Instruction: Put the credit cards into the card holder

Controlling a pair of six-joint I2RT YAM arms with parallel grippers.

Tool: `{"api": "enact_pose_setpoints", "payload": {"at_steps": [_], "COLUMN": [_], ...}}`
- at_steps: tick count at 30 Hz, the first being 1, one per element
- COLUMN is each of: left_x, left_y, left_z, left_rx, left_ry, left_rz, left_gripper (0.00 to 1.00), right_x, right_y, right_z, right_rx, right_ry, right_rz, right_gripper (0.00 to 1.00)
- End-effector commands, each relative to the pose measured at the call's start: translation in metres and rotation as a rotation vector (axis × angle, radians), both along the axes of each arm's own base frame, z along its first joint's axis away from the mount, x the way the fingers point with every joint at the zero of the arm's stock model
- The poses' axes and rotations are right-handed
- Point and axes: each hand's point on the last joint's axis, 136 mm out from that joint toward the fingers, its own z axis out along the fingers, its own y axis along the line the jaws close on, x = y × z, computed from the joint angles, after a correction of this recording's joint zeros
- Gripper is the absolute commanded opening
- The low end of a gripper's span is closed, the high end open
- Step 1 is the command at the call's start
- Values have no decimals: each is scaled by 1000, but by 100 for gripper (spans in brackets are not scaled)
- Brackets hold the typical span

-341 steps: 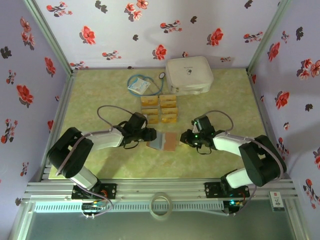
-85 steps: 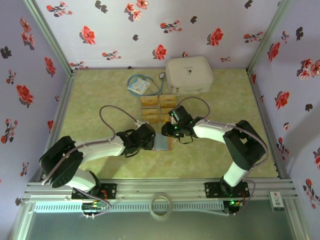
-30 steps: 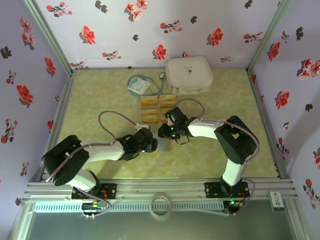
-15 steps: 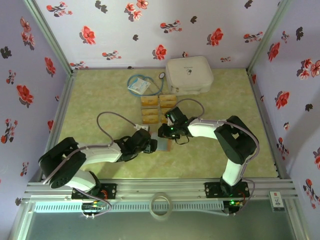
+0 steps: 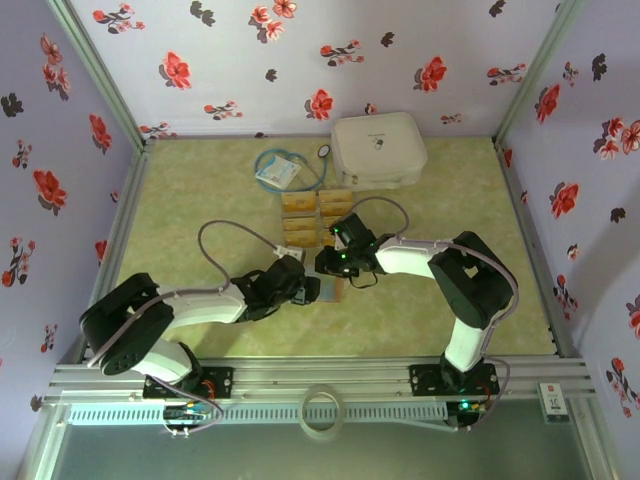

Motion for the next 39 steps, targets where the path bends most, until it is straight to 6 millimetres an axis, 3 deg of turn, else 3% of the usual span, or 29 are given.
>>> {"api": "enact_pose_setpoints", "payload": {"at_steps": [1,8,19,39], "left_x": [-1,-7,-10,-11], "left_y": [4,14,21,22], "left_z": [-7,-24,-34,-37], "left_rx": [76,150,163,162], "left_ry": [1,23,35,38], "left_rz": [-14,-10,11,13], "left_gripper": [71,63,57,52], "right_x": [-4,-2,9,-1], "right_y": [2,5,-2,-10], "right_z": [-6,1,33,14], "right_rx": [-1,11,41,30], "right_ry": [20,13,-49,-10], "right_rz": [0,-1,-48,-68], "right_gripper": [26,30,50,54]}}
